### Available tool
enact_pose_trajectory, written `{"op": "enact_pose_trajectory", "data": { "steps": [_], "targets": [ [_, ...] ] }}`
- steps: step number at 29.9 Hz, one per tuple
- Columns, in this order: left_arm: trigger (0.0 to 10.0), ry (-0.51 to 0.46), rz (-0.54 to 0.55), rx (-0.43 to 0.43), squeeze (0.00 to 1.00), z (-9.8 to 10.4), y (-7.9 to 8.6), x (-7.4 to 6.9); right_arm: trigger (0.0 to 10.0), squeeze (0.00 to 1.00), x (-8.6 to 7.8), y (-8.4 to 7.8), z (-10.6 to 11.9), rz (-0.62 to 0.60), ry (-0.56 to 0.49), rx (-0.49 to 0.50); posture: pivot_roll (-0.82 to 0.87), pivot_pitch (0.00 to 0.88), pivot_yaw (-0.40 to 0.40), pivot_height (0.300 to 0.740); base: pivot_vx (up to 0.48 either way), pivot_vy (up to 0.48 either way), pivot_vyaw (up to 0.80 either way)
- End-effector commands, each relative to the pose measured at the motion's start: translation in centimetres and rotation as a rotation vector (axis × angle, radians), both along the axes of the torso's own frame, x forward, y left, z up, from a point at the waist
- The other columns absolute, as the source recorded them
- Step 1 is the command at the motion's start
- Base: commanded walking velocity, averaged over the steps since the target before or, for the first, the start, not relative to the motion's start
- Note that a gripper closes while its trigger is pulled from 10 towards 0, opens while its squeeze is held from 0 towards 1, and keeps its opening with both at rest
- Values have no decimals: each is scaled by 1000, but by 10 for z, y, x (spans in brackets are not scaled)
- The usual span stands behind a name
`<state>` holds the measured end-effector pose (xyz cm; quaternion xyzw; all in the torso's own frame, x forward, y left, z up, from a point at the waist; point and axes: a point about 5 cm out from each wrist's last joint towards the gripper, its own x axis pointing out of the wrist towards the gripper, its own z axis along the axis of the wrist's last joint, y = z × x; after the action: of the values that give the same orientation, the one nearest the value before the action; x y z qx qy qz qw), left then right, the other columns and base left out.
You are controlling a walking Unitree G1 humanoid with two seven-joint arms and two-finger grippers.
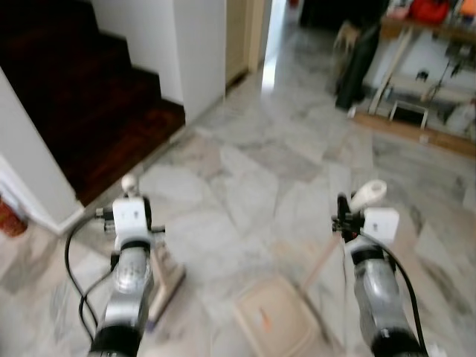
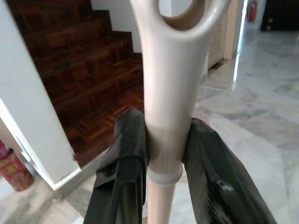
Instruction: Sweep floor
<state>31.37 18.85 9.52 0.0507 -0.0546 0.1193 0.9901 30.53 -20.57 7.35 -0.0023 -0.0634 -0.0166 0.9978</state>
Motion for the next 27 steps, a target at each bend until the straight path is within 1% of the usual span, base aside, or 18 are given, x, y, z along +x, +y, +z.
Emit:
{"op": "enact_pose_trajectory", "data": {
  "steps": [1, 8, 10, 12, 14, 16, 21, 25, 27],
  "targets": [
    [10000, -56, -24, 5, 0, 11, -6, 4, 10000, 0, 0, -9, 7, -16, -29, -27, -12, 21, 8, 740, 326, 0, 0],
    [10000, -57, -30, 7, 0, 12, -6, 4, 10000, 0, -1, -8, 7, -27, -32, -10, -12, 23, 12, 740, 325, 0, 0],
    [10000, -58, -30, 8, 0, 12, -6, 4, 10000, 0, -1, -5, 6, -15, -26, 2, -10, 23, 11, 740, 326, 0, 0],
    [10000, -58, -30, 8, 0, 12, -6, 4, 10000, 0, -1, -3, 5, 4, -24, -10, -8, 25, 9, 740, 326, 0, 0],
    [10000, -58, -30, 8, 0, 12, -6, 4, 10000, 0, -1, -3, 5, 8, -24, -13, -8, 25, 9, 740, 326, 0, 0],
    [10000, -59, -28, 9, 0, 12, -6, 4, 10000, 0, -3, -4, 5, 29, -21, -38, -9, 26, 8, 740, 326, 0, 0],
    [10000, -59, -28, 8, 0, 12, -6, 4, 10000, 0, -4, -6, 6, 41, -21, -49, -10, 26, 7, 740, 328, 0, 0],
    [10000, -59, -27, 8, 0, 12, -5, 4, 10000, 0, -3, -9, 7, 22, -18, -28, -12, 25, 9, 740, 328, 0, 0],
    [10000, -59, -28, 9, 0, 12, -5, 4, 10000, 0, -2, -7, 7, 14, -15, -14, -11, 24, 11, 740, 328, 0, -694]
  ]
}}
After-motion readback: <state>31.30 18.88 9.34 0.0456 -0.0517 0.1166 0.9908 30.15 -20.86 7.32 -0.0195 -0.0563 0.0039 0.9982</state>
